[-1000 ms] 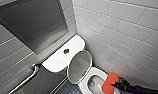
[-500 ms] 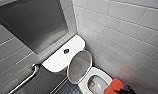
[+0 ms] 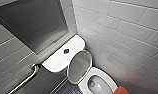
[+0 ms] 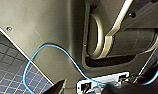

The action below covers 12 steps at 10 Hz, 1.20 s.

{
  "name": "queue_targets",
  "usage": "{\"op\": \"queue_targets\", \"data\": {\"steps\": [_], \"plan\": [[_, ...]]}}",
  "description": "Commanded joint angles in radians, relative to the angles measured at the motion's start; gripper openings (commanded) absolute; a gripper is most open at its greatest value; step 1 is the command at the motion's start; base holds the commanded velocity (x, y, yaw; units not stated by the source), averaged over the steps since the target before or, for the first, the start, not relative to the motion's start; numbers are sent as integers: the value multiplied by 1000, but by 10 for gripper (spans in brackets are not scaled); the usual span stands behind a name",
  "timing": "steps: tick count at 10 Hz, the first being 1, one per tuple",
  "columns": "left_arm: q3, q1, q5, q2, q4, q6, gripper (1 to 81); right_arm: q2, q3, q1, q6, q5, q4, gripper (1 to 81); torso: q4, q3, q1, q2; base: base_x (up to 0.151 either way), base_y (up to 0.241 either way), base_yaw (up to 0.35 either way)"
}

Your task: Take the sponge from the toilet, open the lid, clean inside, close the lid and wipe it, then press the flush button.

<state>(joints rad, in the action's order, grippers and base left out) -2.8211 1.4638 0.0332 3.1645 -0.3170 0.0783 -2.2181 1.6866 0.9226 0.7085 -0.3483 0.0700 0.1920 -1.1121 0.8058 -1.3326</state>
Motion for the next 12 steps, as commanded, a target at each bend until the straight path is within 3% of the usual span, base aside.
{"op": "queue_targets", "data": {"steps": [1, 4, 6, 9, 12], "plan": [[0, 37, -84, 2, -2, -6, 811, -1, -24, 14, 3, -58, -13, 10, 0, 0, 0, 0, 0, 0, 0], [0, 37, -82, 2, -2, -6, 811, -30, -74, 51, -29, -75, -12, 10, 0, 0, 0, 0, 0, 0, 0], [0, 37, -82, 2, -2, -6, 811, -57, -39, 20, -43, -48, -6, 10, 0, 0, 0, 0, 0, 0, 0], [0, 37, -82, 2, -2, -6, 811, -74, 2, -193, -43, 299, 1, 10, 0, 0, 0, 0, 0, 0, 0], [0, 37, -82, 2, -2, -6, 811, -171, 105, -346, -38, 463, -1, 10, 0, 0, 0, 0, 0, 0, 0]]}}
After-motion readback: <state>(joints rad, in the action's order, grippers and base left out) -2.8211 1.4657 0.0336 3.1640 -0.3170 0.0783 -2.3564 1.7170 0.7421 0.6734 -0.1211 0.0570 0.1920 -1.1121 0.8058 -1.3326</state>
